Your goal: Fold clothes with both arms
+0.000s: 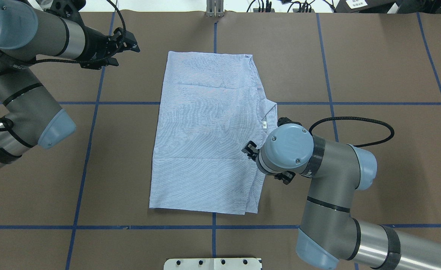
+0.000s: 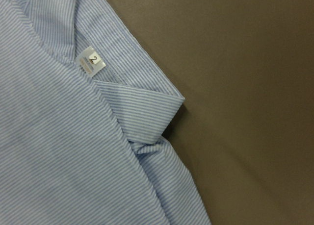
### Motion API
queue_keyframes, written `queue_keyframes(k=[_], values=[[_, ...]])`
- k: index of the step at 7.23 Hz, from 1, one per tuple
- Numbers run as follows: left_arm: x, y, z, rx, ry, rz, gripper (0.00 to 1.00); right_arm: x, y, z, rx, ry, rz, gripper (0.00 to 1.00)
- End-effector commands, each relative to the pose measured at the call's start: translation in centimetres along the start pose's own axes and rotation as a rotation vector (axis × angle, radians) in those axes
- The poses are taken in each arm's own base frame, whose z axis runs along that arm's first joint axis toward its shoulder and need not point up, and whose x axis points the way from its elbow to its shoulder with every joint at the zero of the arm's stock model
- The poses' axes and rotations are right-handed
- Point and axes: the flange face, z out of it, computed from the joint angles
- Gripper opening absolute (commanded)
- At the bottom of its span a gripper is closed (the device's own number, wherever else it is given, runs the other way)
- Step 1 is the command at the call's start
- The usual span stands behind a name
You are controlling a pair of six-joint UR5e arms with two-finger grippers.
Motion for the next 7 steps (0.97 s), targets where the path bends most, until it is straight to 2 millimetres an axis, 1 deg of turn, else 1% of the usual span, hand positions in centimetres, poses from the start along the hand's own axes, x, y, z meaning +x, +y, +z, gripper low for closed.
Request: queue_keyframes(k=[1,3,4,5,6,7], values=[[0.0,0.0,0.0,0.0,0.0,0.0,0.81,1.1,3.6,0.6,0.01,-0.106,0.269,0.99],[-0.1,-0.1,-0.1,0.002,0.0,-0.002,0.81,2.3,6.6,0.9,0.015,-0.13,0.388,0.98],[-0.1,-0.1,-0.1,0.003,0.0,-0.002,0.81,3.2,7.7,0.9,0.005,-0.123,0.381,0.98],[-0.1,-0.1,-0.1,0.003,0.0,-0.002,0.81,4.4,8.7,1.6,0.012,-0.117,0.42,0.98],[-0.6,0.0,0.0,0.001,-0.008,-0.004,0.81,5.1,10.1,1.9,0.016,-0.121,0.416,0.98],[-0.6,-0.1,0.0,0.003,-0.008,-0.005,0.81,5.4,10.9,2.0,0.015,-0.112,0.408,0.98]])
